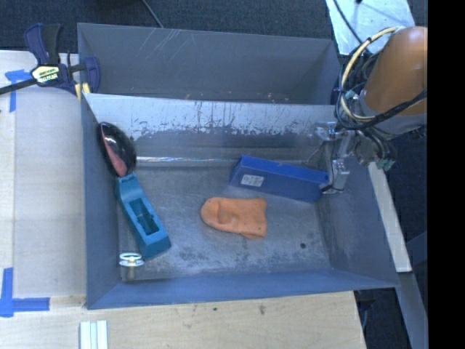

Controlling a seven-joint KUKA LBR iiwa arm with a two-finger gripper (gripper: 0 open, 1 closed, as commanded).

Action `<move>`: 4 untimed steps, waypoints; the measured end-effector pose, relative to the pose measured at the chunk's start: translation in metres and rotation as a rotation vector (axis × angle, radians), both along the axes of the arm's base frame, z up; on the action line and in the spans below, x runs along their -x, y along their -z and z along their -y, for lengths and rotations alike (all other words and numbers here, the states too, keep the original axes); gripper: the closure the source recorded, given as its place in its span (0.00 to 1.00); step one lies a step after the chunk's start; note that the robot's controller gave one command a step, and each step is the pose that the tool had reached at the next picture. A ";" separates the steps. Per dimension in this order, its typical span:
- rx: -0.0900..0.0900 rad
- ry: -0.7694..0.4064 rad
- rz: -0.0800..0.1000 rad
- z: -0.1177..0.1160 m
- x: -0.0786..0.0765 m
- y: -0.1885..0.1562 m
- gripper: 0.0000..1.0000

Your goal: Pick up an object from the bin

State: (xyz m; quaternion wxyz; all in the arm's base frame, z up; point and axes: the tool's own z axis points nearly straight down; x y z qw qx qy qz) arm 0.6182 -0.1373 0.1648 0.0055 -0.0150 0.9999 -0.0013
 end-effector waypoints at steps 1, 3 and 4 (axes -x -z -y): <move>-0.002 0.076 -0.005 -0.036 -0.005 0.074 0.00; -0.004 0.303 -0.009 -0.095 -0.002 0.093 1.00; -0.004 0.302 -0.009 -0.095 -0.002 0.093 1.00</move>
Offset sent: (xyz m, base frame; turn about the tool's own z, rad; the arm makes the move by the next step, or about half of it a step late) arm -0.0035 0.0734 -0.0801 0.0537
